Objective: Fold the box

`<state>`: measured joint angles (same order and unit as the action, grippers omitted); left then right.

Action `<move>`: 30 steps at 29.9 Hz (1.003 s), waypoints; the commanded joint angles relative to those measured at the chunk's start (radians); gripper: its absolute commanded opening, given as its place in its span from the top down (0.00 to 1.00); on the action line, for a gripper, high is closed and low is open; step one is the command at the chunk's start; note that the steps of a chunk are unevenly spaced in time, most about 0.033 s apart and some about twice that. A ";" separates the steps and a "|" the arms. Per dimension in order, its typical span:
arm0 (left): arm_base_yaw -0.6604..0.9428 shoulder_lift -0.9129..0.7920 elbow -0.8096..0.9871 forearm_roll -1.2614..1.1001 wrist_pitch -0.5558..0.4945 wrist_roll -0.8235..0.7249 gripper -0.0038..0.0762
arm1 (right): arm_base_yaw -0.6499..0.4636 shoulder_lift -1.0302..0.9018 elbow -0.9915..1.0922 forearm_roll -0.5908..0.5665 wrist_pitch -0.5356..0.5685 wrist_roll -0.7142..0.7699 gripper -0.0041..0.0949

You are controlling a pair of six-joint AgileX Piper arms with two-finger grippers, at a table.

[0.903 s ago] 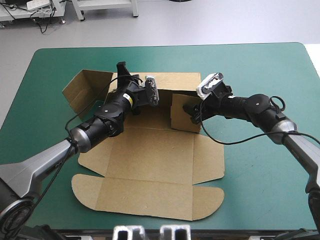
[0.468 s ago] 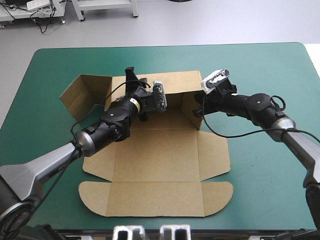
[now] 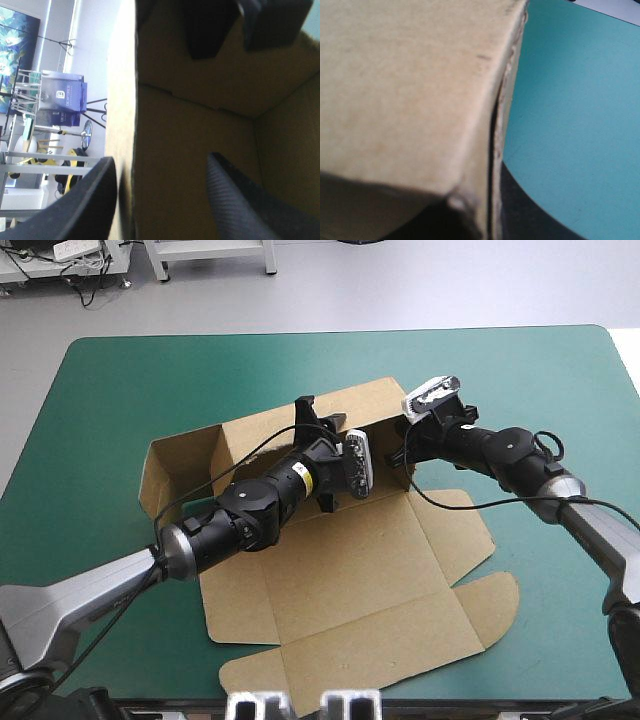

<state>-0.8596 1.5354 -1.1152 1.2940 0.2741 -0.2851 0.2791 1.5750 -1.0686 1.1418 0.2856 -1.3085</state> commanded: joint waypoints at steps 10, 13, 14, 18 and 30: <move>-0.018 -0.145 -0.025 0.017 -0.011 -0.150 0.90 | -0.179 -0.023 -0.075 -0.049 0.044 0.028 0.98; -0.018 -0.154 -0.025 0.010 -0.007 -0.154 0.93 | -0.218 -0.023 -0.107 -0.105 0.085 0.065 0.98; -0.016 -0.159 -0.026 -0.002 -0.002 -0.161 0.93 | -0.231 -0.023 -0.120 -0.133 0.108 0.092 0.98; -0.003 -0.159 -0.057 -0.100 0.103 -0.167 0.93 | -0.267 -0.023 -0.152 -0.256 0.206 0.185 0.98; 0.358 -0.160 -0.176 -0.539 -0.018 -0.173 0.93 | -0.278 -0.025 -0.240 -0.486 0.347 0.318 0.98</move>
<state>-0.5778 1.4172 -1.2376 0.8412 0.3062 -0.4480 0.0117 1.5918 -1.2404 0.6996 0.5769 -1.0065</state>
